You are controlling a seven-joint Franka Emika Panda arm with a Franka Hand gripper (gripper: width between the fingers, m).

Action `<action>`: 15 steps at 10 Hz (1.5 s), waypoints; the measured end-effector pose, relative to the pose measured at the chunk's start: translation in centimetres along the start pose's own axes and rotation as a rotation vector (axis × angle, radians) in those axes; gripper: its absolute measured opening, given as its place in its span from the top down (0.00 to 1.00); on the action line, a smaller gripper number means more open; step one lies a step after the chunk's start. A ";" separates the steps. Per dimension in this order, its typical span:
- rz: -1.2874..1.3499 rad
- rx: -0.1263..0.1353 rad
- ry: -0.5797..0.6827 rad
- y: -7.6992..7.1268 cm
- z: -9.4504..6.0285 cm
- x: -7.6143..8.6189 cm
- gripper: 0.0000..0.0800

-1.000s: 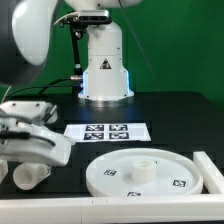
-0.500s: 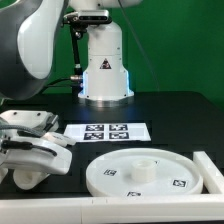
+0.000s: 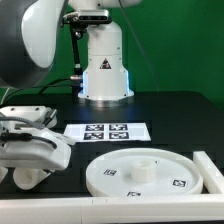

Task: Assemble round table

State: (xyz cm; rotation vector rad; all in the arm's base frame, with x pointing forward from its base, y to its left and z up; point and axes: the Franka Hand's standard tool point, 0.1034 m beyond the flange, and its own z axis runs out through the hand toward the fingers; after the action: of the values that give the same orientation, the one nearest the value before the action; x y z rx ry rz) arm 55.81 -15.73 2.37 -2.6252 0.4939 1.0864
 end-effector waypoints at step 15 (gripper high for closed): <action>0.025 -0.004 0.000 -1.2 0.2 -0.1 0.50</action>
Offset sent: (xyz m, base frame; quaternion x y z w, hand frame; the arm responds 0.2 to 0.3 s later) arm 0.0022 -0.0004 -0.0129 -0.0147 0.0040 0.0232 0.9996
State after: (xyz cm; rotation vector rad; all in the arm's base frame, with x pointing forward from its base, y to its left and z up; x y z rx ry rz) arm 56.15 -14.56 2.42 -2.6290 0.5260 1.0964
